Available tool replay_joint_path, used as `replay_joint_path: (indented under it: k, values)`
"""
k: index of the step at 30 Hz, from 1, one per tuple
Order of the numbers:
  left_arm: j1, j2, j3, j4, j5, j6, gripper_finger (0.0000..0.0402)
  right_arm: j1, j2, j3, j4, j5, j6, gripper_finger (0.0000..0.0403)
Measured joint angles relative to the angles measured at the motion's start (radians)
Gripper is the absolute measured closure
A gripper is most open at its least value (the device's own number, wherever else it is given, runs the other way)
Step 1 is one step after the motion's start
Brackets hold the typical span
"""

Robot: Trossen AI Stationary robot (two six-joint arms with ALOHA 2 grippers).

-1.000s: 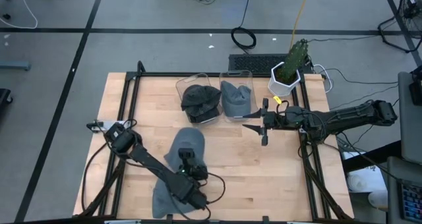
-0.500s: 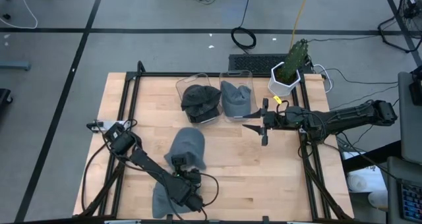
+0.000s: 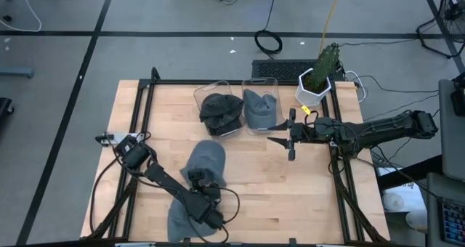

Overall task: Pick & Place hat
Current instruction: Put the top gray cap into the right transparent bin

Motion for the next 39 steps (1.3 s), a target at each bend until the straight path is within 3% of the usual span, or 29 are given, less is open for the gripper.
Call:
replay_joint_path:
  k: [9,22,30,39]
  values:
    - [0.004,0.000,0.028,-0.004,0.130,0.041,0.0037,0.000,0.000,0.000,0.000,0.000,-0.002,0.0264]
    - [-0.005,0.001,0.005,-0.150,-0.145,-0.065,0.0037,0.000,0.000,0.000,0.000,0.000,-0.002,0.0264]
    - [-0.008,-0.049,0.030,-0.144,-0.267,-0.098,0.0037,0.000,0.000,0.000,-0.001,0.000,-0.002,0.0264]
    - [-0.010,-0.093,0.025,-0.148,-0.293,-0.095,0.0037,0.000,0.000,0.000,-0.001,0.000,-0.002,0.0264]
